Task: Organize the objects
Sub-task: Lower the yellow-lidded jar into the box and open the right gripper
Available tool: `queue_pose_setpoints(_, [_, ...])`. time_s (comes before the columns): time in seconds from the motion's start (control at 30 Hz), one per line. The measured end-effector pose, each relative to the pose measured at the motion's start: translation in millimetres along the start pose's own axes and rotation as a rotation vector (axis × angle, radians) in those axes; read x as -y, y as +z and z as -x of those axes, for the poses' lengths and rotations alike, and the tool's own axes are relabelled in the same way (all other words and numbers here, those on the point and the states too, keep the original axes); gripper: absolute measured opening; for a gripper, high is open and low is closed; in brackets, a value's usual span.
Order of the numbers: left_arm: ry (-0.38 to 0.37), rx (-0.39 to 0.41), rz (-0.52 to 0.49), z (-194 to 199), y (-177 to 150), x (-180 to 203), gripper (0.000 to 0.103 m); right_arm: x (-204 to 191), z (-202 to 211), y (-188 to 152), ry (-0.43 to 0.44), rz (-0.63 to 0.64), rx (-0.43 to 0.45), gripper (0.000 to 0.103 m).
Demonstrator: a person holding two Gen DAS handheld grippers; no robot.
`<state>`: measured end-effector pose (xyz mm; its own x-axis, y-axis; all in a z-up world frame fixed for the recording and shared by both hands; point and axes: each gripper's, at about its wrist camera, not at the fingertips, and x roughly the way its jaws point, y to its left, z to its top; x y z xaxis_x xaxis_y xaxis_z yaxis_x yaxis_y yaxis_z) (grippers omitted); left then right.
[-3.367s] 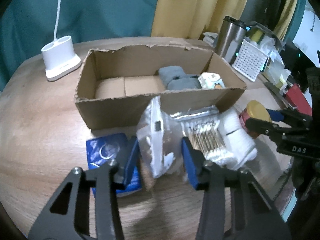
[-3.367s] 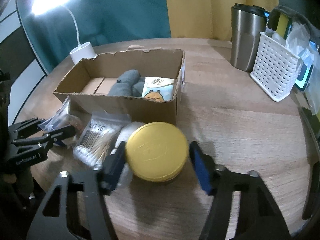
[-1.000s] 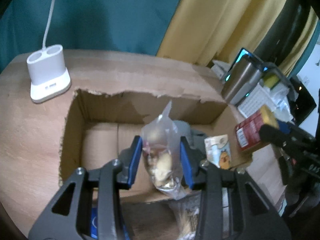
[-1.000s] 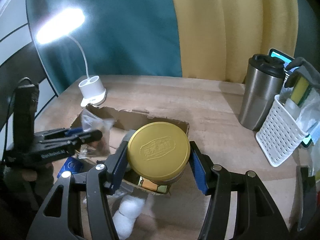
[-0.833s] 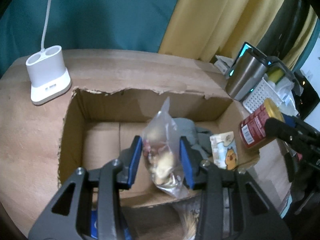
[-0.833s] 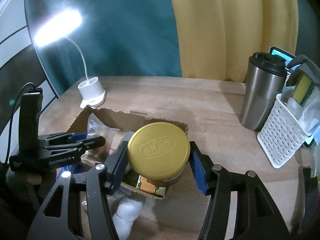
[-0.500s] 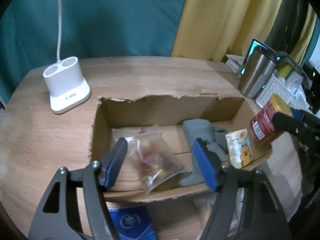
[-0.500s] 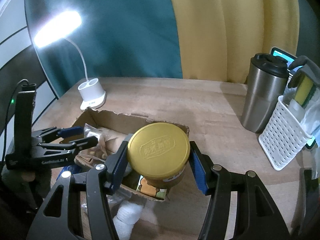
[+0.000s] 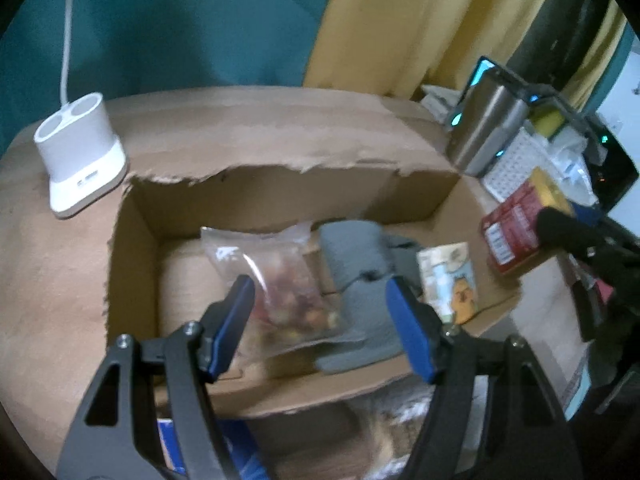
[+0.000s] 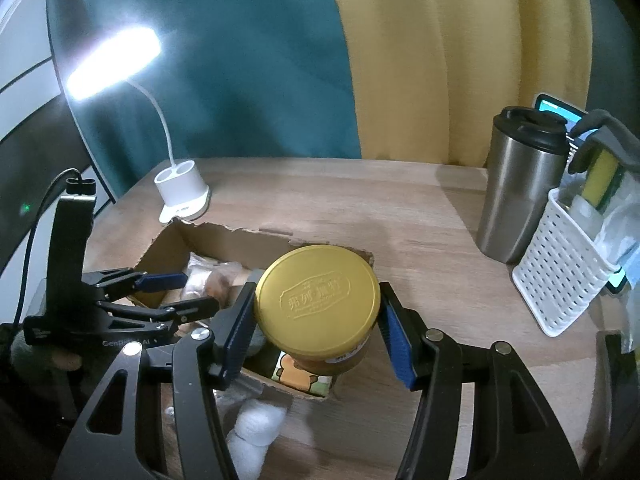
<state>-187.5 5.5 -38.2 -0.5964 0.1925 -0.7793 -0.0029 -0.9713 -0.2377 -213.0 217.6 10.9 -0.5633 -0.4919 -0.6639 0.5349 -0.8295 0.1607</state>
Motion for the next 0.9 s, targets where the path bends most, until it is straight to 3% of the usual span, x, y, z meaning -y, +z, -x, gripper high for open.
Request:
queue_pose_setpoints(0.23, [-0.002, -0.003, -0.025, 6.8, 0.1, 0.1, 0.07, -7.0, 2.5, 3.3, -0.005, 0.008, 0.012, 0.061])
queue_pose_setpoints(0.3, [0.0, 0.014, -0.027, 15.4, -1.3, -1.9, 0.07, -11.6, 3.6, 4.8, -0.004, 0.016, 0.018, 0.061])
queue_pose_setpoints(0.4, [-0.007, 0.05, -0.018, 31.4, -2.8, -9.0, 0.079, -19.4, 1.5, 7.6, -0.005, 0.028, 0.016, 0.061])
queue_pose_setpoints(0.53, [-0.01, 0.094, 0.002, 52.7, -4.8, -23.8, 0.079, -35.2, -1.6, 11.9, 0.003, 0.05, 0.016, 0.061])
queue_pose_setpoints(0.9, [0.063, 0.165, 0.041, 89.0, -14.1, -71.1, 0.079, -87.7, -21.4, 19.2, 0.04, 0.111, -0.016, 0.061])
